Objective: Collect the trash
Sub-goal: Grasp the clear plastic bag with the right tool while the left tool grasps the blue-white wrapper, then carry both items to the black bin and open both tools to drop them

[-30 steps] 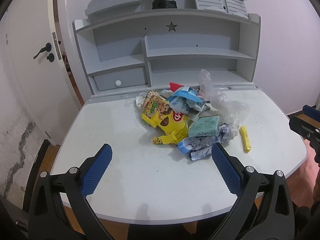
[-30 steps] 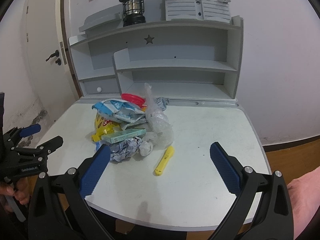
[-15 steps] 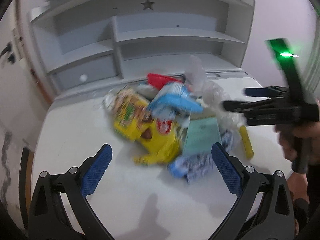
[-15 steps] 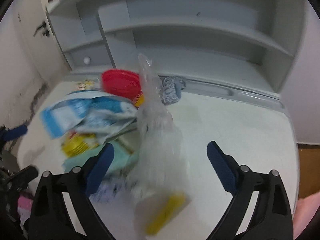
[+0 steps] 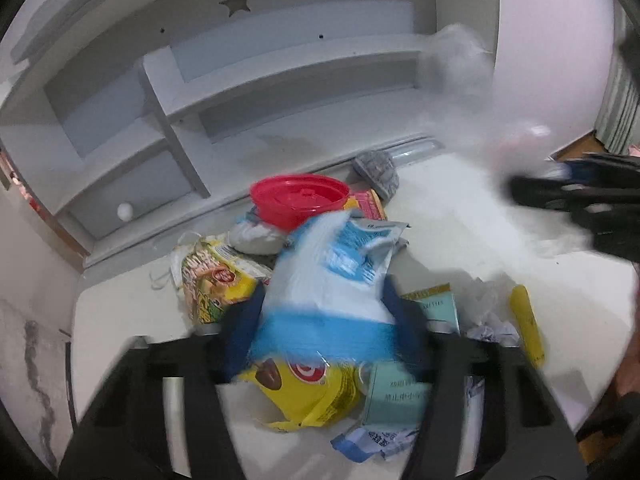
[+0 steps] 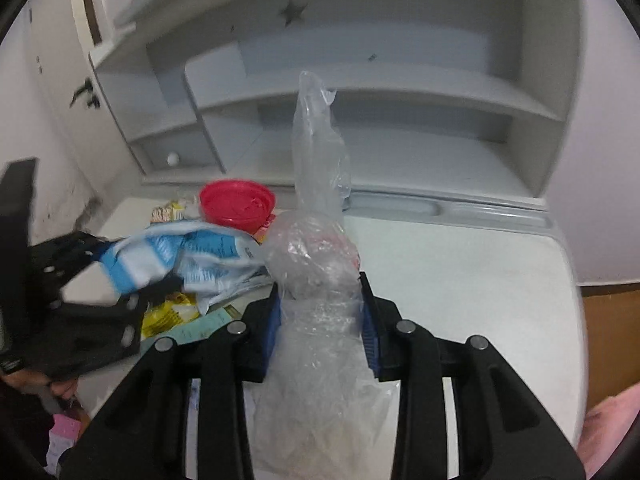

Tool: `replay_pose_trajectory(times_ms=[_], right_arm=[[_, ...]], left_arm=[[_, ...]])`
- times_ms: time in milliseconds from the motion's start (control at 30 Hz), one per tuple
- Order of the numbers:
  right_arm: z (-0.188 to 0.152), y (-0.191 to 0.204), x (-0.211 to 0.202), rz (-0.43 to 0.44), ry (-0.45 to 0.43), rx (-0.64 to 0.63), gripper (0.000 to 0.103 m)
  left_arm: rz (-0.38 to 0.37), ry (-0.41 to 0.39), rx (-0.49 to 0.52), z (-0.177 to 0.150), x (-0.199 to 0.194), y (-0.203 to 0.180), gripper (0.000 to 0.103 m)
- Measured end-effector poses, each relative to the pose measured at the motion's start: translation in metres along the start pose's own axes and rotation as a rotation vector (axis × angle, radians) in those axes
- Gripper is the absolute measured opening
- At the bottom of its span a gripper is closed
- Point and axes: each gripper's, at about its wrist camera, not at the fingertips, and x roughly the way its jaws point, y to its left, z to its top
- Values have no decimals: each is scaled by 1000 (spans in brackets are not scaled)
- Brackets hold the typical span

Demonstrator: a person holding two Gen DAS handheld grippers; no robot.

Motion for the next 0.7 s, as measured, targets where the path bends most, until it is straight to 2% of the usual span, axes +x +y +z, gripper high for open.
replay_pose_trajectory(times_ms=[67, 200, 267, 367, 467, 567, 667, 700], right_arm=[[-8, -13, -32, -17, -38, 22, 34], [-42, -53, -103, -84, -116, 90, 34], [-69, -84, -145, -142, -157, 142, 34], [-124, -131, -209, -277, -202, 233, 34], [-199, -179, -262, -434, -189, 350, 34], [-289, -224, -302, -574, -126, 497, 34], [-390, -261, -322, -642, -36, 667, 34], [-414, -268, -322, -646, -10, 710, 34]], left_arm=[[14, -22, -17, 1, -12, -1, 41], [15, -118, -41, 11, -53, -10, 40], [-20, -165, -36, 16, -76, -28, 40], [-148, -239, 41, 16, -112, -90, 40], [-362, -274, 179, 1, -136, -180, 40], [-619, -232, 372, -34, -143, -297, 40], [-768, -170, 519, -65, -131, -374, 40], [-817, -128, 582, -80, -116, -408, 40]])
